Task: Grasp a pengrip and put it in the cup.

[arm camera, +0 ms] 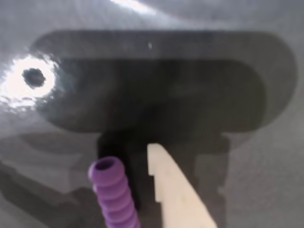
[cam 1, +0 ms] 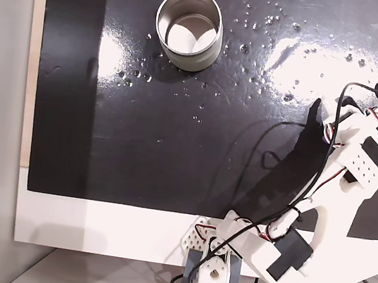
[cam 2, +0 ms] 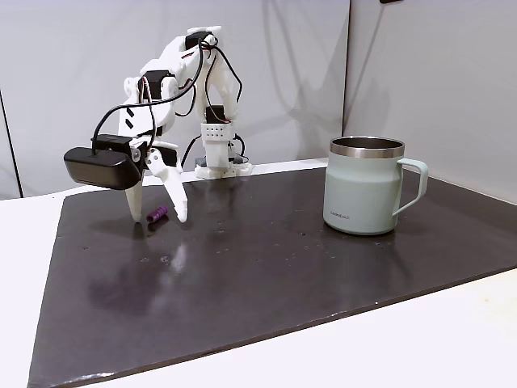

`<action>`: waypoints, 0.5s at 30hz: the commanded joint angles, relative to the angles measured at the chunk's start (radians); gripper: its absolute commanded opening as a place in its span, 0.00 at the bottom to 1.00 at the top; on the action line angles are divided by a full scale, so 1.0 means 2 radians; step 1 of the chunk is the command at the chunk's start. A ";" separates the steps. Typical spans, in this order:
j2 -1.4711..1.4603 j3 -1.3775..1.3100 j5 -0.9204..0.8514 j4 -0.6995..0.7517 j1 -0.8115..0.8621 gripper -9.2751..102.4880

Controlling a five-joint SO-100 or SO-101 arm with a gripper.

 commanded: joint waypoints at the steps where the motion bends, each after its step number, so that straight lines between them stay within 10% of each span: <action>1: 0.059 0.046 -0.013 -0.039 0.005 0.36; 15: 0.163 0.211 -0.039 -0.152 0.007 0.14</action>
